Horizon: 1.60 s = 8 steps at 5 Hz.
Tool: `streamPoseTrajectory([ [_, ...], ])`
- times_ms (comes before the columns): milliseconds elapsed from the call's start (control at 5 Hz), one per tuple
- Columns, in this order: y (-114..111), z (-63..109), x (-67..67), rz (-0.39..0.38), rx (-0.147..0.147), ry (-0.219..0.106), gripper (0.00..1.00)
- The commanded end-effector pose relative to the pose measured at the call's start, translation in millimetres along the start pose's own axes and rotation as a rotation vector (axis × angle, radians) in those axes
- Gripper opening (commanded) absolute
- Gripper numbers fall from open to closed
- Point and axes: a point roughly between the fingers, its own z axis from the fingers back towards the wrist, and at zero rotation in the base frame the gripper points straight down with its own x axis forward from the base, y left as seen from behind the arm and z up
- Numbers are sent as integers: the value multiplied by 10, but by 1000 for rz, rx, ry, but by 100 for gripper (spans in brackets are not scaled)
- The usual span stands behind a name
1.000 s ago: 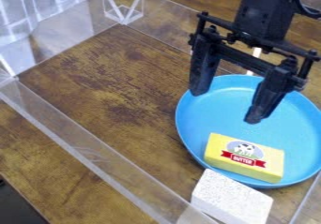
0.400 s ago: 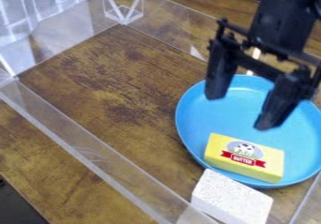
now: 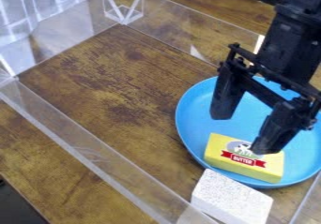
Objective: Put the white object in the blue tray
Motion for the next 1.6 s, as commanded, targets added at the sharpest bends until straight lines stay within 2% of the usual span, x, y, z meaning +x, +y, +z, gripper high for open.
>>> streamPoseTrajectory([
  [0,33,354,-114,20,-3,-103,100],
  [200,132,493,-171,7,-19,-125,100],
  [400,207,473,-234,-12,-15,-135,100],
  [600,143,476,-223,-1,-33,-143,100],
  [1000,138,265,-142,-22,-44,-129,100],
  [1200,50,290,-82,-115,-28,-113,100],
  [1400,129,328,-120,-71,-28,-122,100],
])
